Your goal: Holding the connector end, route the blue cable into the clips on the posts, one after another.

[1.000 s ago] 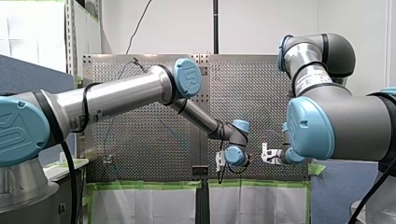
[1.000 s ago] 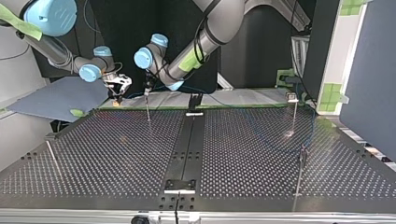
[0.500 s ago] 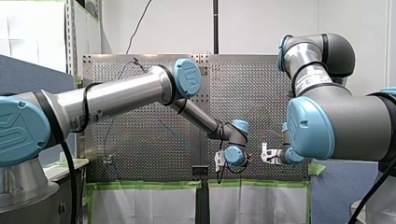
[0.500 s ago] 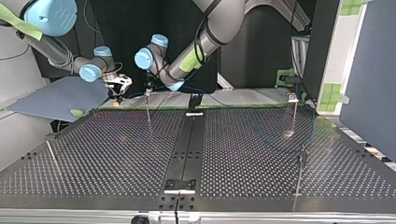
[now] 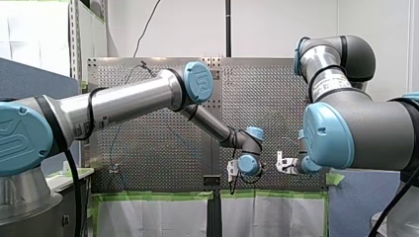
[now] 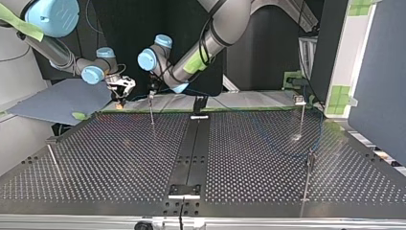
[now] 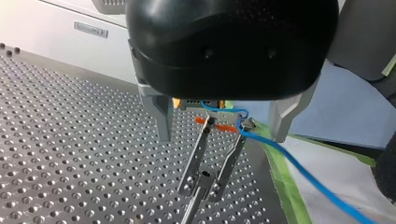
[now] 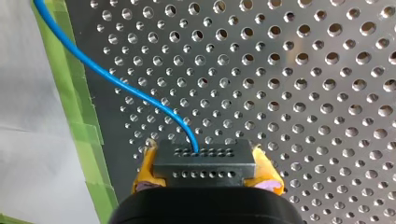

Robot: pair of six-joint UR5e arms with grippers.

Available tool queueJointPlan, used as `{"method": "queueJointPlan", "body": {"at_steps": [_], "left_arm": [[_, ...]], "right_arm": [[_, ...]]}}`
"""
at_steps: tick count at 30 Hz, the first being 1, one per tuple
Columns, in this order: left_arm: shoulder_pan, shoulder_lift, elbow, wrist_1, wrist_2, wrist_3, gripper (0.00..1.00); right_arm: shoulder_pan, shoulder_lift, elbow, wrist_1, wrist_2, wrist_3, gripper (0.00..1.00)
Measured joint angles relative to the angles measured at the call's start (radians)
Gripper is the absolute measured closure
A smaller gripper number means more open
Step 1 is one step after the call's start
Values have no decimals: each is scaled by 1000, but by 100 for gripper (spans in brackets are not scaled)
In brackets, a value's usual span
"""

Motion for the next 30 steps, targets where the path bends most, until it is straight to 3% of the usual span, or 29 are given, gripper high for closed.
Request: {"method": "queueJointPlan", "body": {"at_steps": [5,13,18,23,30], "left_arm": [[-14,0,-2,-2,-21,0,0],[-28,44,-50,15,-29,-1,0],[-24,93,-99,41,-33,-1,0],[-19,146,-152,51,-48,-8,0],[-21,211,-218,44,-68,-16,0]], "right_arm": [[-7,-1,19,0,-19,-22,100],[-12,-23,74,-12,-89,-50,100],[-13,-61,114,-30,-99,-47,100],[-14,-107,160,-47,-79,-29,100],[-4,-175,214,-50,-70,-24,100]]}}
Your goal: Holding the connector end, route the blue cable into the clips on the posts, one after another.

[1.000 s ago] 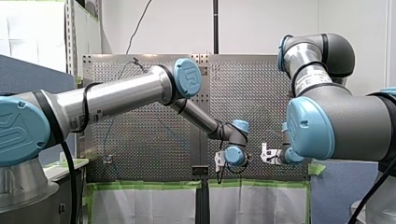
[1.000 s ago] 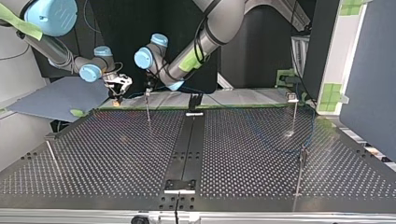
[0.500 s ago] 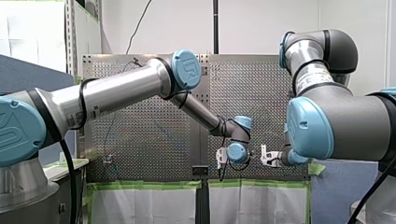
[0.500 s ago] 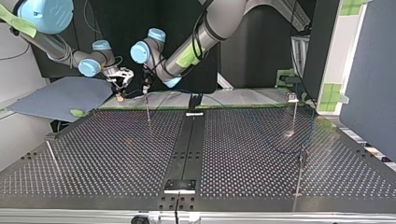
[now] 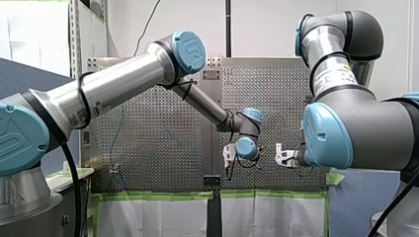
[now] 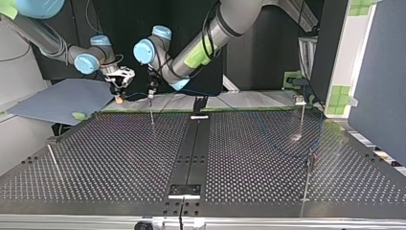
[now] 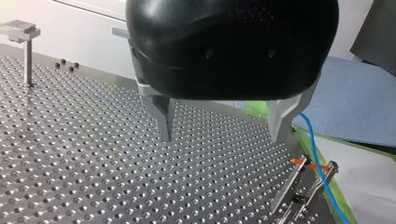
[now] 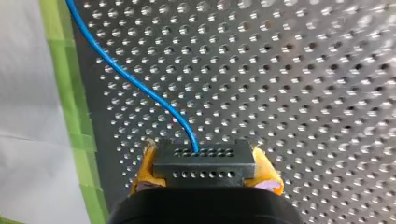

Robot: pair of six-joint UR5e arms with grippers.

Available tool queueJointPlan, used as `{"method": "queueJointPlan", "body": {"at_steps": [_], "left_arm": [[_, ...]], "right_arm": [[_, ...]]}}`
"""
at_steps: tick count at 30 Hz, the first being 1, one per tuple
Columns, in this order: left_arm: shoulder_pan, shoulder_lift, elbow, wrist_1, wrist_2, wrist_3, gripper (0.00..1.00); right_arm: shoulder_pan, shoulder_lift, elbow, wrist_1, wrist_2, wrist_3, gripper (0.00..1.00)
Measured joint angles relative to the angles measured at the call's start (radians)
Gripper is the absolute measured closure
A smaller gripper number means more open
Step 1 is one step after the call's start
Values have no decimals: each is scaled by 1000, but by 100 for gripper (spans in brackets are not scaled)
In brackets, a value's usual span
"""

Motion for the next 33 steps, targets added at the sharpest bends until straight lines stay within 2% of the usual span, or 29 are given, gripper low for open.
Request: {"method": "queueJointPlan", "body": {"at_steps": [4,13,18,24,27,31,33], "left_arm": [[0,15,-34,-16,0,-6,0],[5,18,-117,-61,10,-23,0],[8,18,-129,-84,21,-42,0],[17,18,-131,-113,62,-62,0],[20,18,-131,-115,70,-67,0],[27,18,-131,-119,85,-89,0],[32,18,-131,-126,102,-108,0]], "right_arm": [[4,-16,18,-7,4,6,100],[28,-18,48,-16,27,9,100],[37,-18,62,-24,37,16,100],[49,-19,76,-29,52,24,100],[57,-18,100,-47,54,33,100],[65,-18,130,-83,54,61,100],[68,-18,135,-101,54,69,100]]}}
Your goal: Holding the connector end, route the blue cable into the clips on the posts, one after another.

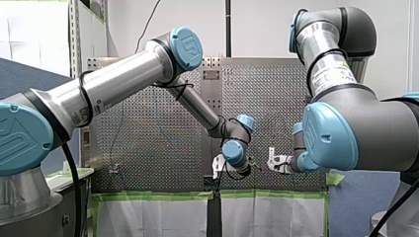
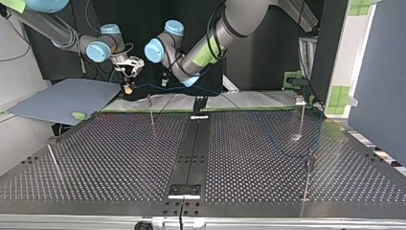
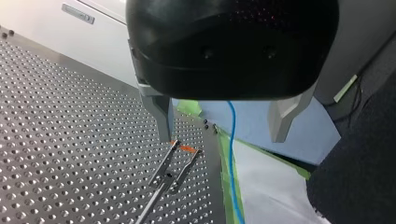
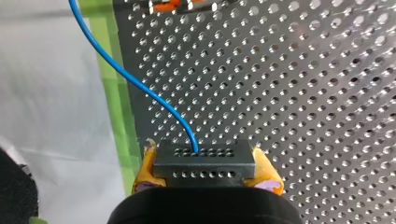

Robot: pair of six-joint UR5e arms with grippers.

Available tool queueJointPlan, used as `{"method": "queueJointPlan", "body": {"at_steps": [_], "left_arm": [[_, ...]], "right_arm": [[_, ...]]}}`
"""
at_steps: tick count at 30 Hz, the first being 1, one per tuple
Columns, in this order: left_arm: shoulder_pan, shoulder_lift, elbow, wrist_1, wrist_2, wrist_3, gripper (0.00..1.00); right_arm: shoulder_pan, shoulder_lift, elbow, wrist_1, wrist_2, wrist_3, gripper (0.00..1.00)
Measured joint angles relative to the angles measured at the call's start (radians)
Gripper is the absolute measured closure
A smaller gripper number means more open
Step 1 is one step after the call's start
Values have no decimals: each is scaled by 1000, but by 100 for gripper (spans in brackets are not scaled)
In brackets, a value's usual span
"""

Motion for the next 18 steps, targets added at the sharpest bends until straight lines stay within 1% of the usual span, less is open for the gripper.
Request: {"method": "queueJointPlan", "body": {"at_steps": [4,8,11,18], "left_arm": [[11,0,0,-26,34,-35,0],[24,0,0,-58,75,-76,0],[36,0,0,-69,105,-106,0],[63,0,0,-84,165,-159,0]], "right_arm": [[6,0,4,-26,1,9,100],[11,1,5,-41,1,15,100],[13,8,6,-50,0,19,100],[14,54,6,-66,1,17,100]]}}
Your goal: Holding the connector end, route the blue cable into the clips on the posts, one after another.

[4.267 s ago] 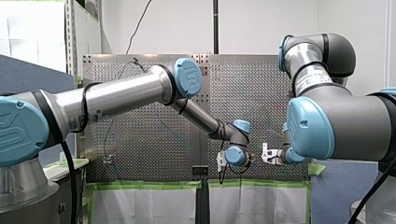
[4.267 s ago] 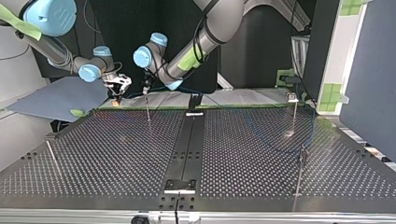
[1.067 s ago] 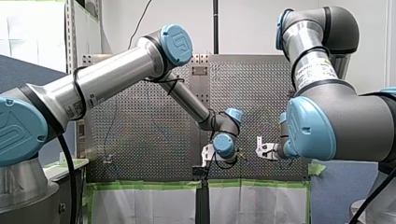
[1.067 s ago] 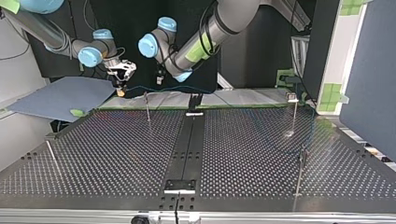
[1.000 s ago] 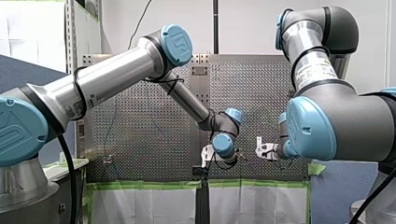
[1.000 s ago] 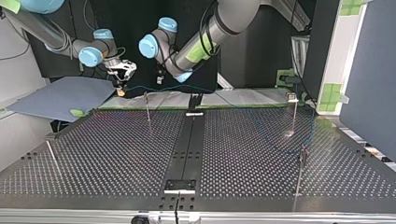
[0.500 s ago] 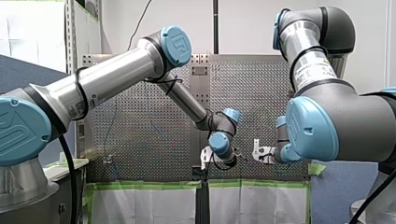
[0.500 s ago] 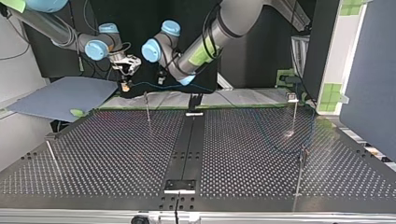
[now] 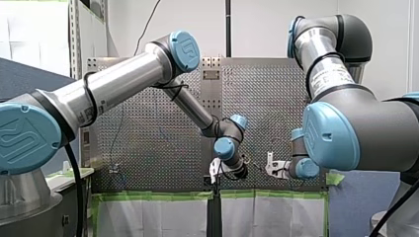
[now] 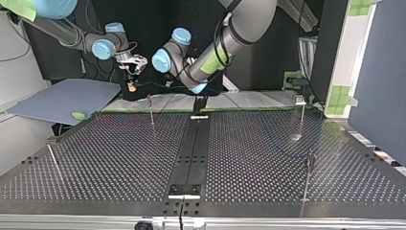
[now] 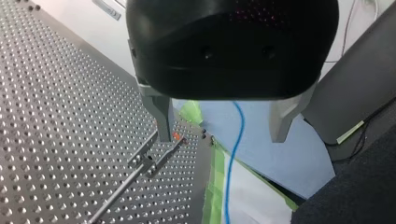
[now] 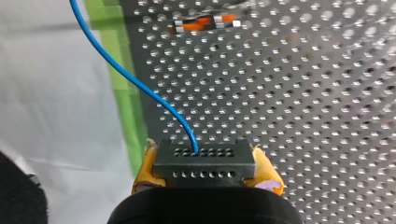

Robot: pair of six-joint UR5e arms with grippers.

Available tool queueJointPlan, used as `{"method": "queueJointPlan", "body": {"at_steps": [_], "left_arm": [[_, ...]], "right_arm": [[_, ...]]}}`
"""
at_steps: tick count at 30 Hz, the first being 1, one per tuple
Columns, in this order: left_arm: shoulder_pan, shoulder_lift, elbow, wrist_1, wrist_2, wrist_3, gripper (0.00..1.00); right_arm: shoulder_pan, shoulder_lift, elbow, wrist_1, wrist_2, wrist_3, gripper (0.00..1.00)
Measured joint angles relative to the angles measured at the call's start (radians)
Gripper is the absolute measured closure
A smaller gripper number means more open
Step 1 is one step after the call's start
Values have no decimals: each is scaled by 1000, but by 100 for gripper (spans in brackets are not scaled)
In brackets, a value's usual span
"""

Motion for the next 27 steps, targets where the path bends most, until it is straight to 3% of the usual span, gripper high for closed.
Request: {"method": "queueJointPlan", "body": {"at_steps": [8,16,27], "left_arm": [[28,0,5,-67,67,27,0],[39,0,66,-139,90,60,0],[39,-2,174,-247,86,35,0]], "right_arm": [[1,53,0,-21,4,-8,100],[2,79,0,-35,8,-10,100],[1,80,0,-40,8,-10,100]]}}
